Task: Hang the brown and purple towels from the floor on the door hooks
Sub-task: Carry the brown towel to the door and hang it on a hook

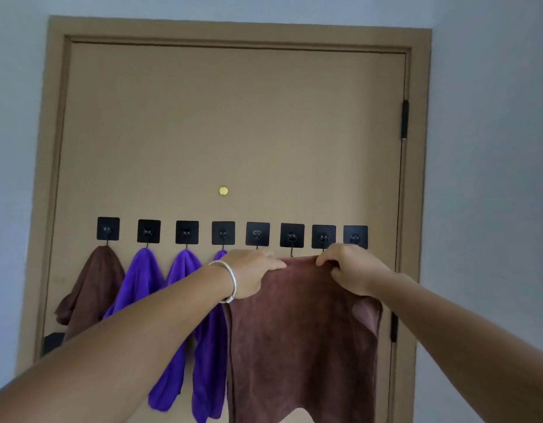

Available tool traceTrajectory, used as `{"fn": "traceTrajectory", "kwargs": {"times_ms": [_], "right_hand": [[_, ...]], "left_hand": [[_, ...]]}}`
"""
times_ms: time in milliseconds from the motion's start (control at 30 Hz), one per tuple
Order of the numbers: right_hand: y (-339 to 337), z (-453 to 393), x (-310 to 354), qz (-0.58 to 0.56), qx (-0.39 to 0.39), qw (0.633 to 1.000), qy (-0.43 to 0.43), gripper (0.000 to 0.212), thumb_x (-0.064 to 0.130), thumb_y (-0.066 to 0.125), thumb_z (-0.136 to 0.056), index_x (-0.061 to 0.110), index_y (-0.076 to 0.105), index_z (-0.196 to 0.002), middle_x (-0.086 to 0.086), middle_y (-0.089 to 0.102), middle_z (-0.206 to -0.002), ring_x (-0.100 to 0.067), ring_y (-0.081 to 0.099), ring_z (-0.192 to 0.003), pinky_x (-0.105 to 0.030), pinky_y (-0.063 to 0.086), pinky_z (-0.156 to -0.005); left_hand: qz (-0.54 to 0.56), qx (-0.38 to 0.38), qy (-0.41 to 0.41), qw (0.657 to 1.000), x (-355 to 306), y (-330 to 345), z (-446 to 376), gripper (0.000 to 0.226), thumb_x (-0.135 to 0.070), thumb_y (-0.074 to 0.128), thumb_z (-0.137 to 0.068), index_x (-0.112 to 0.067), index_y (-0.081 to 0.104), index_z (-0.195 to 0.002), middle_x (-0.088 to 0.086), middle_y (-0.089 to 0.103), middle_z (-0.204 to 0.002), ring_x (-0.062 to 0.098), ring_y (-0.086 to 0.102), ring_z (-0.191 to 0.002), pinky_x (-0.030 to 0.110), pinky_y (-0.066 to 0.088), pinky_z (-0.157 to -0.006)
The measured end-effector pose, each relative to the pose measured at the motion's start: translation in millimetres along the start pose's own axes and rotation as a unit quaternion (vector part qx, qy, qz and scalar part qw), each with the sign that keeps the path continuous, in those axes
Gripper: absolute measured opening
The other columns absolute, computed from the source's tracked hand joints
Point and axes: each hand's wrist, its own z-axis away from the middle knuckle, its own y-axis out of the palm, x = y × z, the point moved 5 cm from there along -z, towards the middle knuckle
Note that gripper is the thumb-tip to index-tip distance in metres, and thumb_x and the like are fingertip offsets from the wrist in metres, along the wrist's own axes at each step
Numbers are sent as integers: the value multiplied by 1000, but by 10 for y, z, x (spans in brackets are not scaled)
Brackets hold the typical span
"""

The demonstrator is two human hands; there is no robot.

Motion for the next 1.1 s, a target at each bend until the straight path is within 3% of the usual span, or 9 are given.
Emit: {"fn": "traceTrajectory", "kwargs": {"times_ms": [133,333,533,667,733,833,933,1033,1100], "right_hand": [[217,-468,-149,14,-13,999,28,43,7,47,-85,34,63,-114,7,55,-124,-18,52,-112,-31,45,-89],[470,-1018,-275,50,-59,996,50,46,6,42,-88,32,59,-122,6,54,-124,-22,55,-107,-32,47,-79],[785,-1156,-362,158,-74,985,19,43,8,40,-92,27,51,-130,0,51,-118,-24,57,-98,-31,42,-65],[978,-1099,-404,185,-74,980,9,38,12,46,-92,21,46,-129,-3,48,-115,-23,57,-95,-33,42,-63],[1056,-1072,-403,194,-89,977,7,38,11,48,-91,18,45,-128,-4,48,-116,-24,58,-95,-33,38,-61],[1180,-1033,-363,198,-89,976,-1,37,14,47,-94,17,43,-131,-7,47,-123,-27,57,-102,-34,41,-64],[1235,-973,-324,198,-95,976,-6,34,17,48,-94,15,47,-128,-8,48,-124,-29,52,-107,-37,46,-78],[1195,-928,-242,198,-135,971,-13,23,16,68,-80,13,64,-102,-10,59,-106,-29,58,-93,-37,48,-75],[1293,-931,-256,150,-116,982,-4,22,12,61,-85,12,59,-108,-8,59,-106,-28,61,-90,-34,47,-70]], "left_hand": [[15,-5,6,1000,302,188,-505,54,0,37,-83,-36,54,-121,-14,38,-99,16,47,-79,28,36,-61],[31,-16,-32,999,640,453,-980,51,-4,38,-85,-30,52,-126,-7,45,-110,23,54,-89,38,45,-73],[-1,-29,-46,999,717,708,-1194,40,-8,40,-86,-28,54,-118,-4,47,-112,25,58,-84,35,42,-66],[-57,-63,-41,996,607,804,-1239,41,-9,42,-88,-27,51,-124,0,50,-114,25,59,-94,34,34,-64],[-102,-71,-39,991,529,848,-1254,36,-12,44,-90,-27,51,-122,0,52,-114,25,59,-99,35,35,-66],[-149,-68,-34,986,433,938,-1247,29,-21,41,-94,-26,54,-119,0,54,-114,25,51,-109,38,36,-84],[-170,-98,-21,980,268,1014,-1213,30,-27,38,-95,-23,62,-113,1,48,-115,26,41,-113,39,30,-94],[-188,-88,-24,978,106,1082,-1204,31,-21,38,-93,-16,64,-109,4,52,-115,28,44,-110,40,34,-87],[-138,-31,-51,989,64,1140,-1203,28,-20,38,-94,-15,62,-107,8,61,-112,31,56,-102,38,41,-76]]}}
